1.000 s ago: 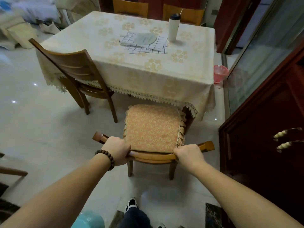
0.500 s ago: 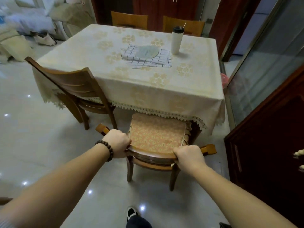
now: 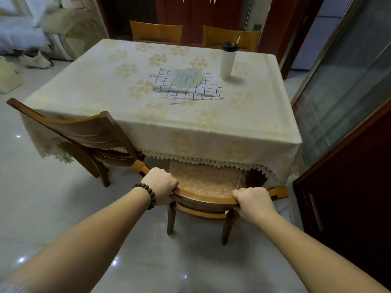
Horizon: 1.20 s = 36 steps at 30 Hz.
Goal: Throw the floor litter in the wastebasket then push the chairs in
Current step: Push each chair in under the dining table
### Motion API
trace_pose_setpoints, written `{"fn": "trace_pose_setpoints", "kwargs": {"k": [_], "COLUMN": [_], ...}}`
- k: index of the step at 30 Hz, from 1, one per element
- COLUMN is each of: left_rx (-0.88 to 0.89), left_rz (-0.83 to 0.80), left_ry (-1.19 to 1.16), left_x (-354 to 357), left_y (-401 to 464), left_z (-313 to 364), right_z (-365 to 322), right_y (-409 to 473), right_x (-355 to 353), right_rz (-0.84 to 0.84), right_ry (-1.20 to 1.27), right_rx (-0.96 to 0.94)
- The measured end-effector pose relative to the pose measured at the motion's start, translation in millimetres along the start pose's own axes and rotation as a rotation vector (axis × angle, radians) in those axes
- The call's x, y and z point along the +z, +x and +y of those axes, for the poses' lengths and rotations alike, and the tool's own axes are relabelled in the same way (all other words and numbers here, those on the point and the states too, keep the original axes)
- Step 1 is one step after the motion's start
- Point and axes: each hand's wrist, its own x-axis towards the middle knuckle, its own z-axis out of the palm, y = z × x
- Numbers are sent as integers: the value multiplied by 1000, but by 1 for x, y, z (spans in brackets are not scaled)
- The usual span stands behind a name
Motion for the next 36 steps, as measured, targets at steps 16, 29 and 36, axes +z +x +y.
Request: {"fn": "trace_pose_setpoints", "kwargs": {"k": [16,29,36], "left_rx": [-19,-121,-449], "left_rz": [1,202,371], "left_ry": [-35,-182,-350], "left_x": [-18,-2,26], "left_y": [104,166,150], "left_z": [-40,-62,-36], "right_z": [76,115,97], "right_y": [103,167,154], "right_x": [-15,1,26], "right_rz": [-24,127,229], "right_ry": [-52,-94,1], "right_rx": [-43,45,194]}}
